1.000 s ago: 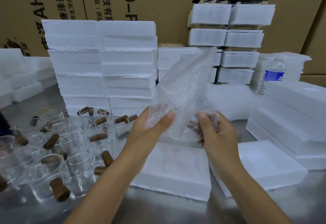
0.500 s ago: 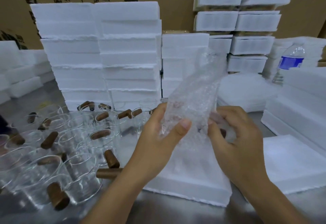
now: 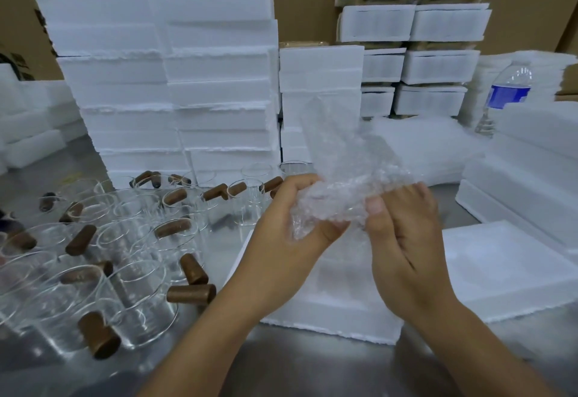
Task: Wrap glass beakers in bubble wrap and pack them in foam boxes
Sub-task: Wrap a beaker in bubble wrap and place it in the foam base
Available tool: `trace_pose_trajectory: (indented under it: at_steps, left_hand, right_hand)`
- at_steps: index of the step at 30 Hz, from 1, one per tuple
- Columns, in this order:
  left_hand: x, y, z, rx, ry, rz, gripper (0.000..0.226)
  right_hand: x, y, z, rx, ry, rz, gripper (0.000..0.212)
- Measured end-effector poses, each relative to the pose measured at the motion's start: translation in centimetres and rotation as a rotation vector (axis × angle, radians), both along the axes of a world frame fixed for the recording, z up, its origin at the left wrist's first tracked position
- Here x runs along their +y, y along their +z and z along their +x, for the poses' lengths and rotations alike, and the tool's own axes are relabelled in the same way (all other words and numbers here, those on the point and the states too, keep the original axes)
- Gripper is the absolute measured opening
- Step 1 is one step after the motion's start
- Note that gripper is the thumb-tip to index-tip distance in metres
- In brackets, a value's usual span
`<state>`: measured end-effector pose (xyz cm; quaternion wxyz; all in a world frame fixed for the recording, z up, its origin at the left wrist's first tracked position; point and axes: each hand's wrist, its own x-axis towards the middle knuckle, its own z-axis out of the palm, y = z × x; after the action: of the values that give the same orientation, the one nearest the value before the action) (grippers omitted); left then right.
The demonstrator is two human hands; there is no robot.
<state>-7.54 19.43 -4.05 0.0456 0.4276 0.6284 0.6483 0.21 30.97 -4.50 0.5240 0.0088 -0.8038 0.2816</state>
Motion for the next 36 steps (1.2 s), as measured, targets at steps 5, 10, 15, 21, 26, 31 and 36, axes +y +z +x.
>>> trace_pose_trajectory:
  at_steps: [5, 10, 15, 21, 26, 31, 36]
  left_hand:
    - [-0.1, 0.0, 0.2, 0.069, -0.037, 0.009, 0.055]
    - [0.1, -0.1, 0.7, 0.150, -0.008, -0.101, 0.044]
    - [0.1, 0.3, 0.9, 0.146, 0.023, -0.109, 0.024]
    - [-0.2, 0.5, 0.4, 0.048, 0.111, -0.059, 0.038]
    - [-0.3, 0.0, 0.4, 0.127, 0.171, -0.099, 0.034]
    - [-0.6, -0.4, 0.3, 0.200, 0.178, -0.068, 0.050]
    - [-0.6, -0.5, 0.2, 0.389, 0.227, -0.043, 0.057]
  right_hand:
    - [0.5, -0.3, -0.3, -0.030, 0.079, -0.009, 0.025]
    - [0.9, 0.0, -0.6, -0.018, 0.066, 0.043, 0.033]
    - [1.1, -0.3, -0.3, 0.094, 0.008, 0.042, 0.024]
    - [1.0, -0.6, 0.5, 0.293, 0.005, 0.273, 0.030]
    - [0.6, -0.8, -0.1, 0.171, -0.041, 0.389, 0.035]
    - [0.7, -1.1, -0.2, -0.019, -0.006, 0.265, 0.058]
    - [0.3, -0.8, -0.4, -0.125, 0.151, 0.210, 0.066]
